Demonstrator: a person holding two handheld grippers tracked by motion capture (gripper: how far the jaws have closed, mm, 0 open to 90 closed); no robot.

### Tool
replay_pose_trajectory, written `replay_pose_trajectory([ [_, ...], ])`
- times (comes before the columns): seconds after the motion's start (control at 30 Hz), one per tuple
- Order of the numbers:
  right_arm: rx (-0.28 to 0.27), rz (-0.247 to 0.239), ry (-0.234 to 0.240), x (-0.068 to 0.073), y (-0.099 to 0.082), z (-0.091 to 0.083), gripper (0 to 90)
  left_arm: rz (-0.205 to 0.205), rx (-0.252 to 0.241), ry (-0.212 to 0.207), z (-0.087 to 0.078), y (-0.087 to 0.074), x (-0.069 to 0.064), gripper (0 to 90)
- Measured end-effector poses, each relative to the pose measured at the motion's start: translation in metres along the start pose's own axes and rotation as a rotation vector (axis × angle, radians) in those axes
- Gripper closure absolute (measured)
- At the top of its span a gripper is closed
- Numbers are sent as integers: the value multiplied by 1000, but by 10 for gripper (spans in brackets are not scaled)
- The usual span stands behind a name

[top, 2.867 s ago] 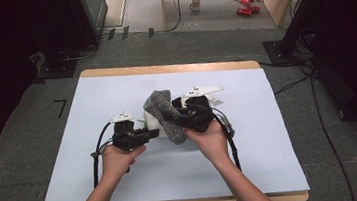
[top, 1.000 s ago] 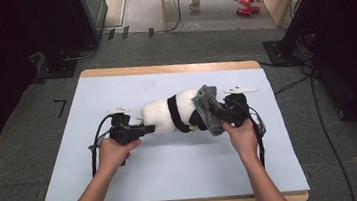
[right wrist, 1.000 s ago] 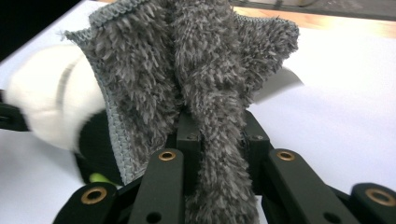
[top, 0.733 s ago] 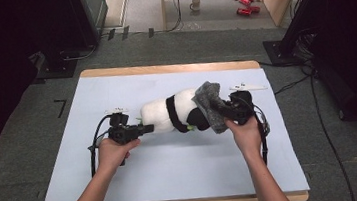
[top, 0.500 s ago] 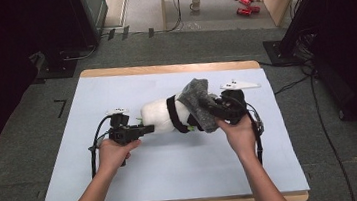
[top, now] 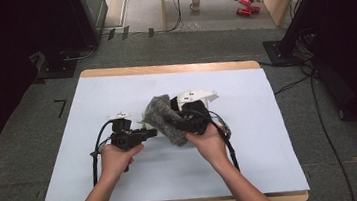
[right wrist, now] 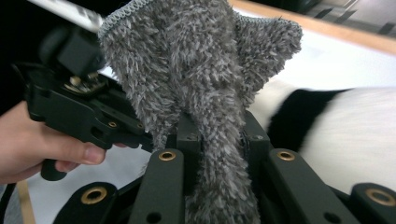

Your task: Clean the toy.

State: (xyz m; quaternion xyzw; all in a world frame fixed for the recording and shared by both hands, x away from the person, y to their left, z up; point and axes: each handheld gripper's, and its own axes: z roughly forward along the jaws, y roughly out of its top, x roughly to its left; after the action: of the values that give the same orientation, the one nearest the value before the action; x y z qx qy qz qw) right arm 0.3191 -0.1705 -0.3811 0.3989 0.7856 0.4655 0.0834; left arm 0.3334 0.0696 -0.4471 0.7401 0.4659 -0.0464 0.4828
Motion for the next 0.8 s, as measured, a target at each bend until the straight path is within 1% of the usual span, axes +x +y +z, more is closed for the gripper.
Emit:
replay_pose_trajectory([
  [0.07, 24, -7, 6, 1, -4, 10, 753, -4, -5, 5, -2, 0, -4, 671],
  [0.1, 30, -11, 2, 1, -6, 14, 751, -3, 7, 19, -2, 0, -5, 673],
  [0.17, 19, -13, 2, -2, -10, 18, 749, -20, 11, 13, 0, -2, -3, 675],
  [0.3, 34, -57, -34, -6, -13, 19, 744, -19, 27, 15, 3, -1, 1, 676],
  [0.33, 36, -63, -51, -7, -14, 19, 744, -22, 30, 13, 3, 0, 2, 677],
  [0.37, 39, -67, -57, -9, -14, 18, 743, -29, 30, 11, 2, 0, 4, 677],
  [0.43, 45, -58, -80, -15, -16, 15, 748, -33, 30, 2, 1, 2, 7, 678],
  [0.47, 45, -50, -78, -18, -16, 14, 750, -32, 30, -2, 1, 2, 7, 678],
  [0.53, 46, -51, -85, -22, -17, 11, 753, -25, 33, -6, 2, 4, 7, 679],
  [0.63, 51, -67, -108, -23, -17, 7, 756, -23, 35, -11, 3, 6, 10, 679],
  [0.67, 50, -72, -110, -24, -17, 6, 756, -23, 35, -12, 3, 7, 11, 680],
  [0.8, 46, -62, -116, -29, -19, -1, 758, -10, 42, -14, 4, 10, 14, 680],
])
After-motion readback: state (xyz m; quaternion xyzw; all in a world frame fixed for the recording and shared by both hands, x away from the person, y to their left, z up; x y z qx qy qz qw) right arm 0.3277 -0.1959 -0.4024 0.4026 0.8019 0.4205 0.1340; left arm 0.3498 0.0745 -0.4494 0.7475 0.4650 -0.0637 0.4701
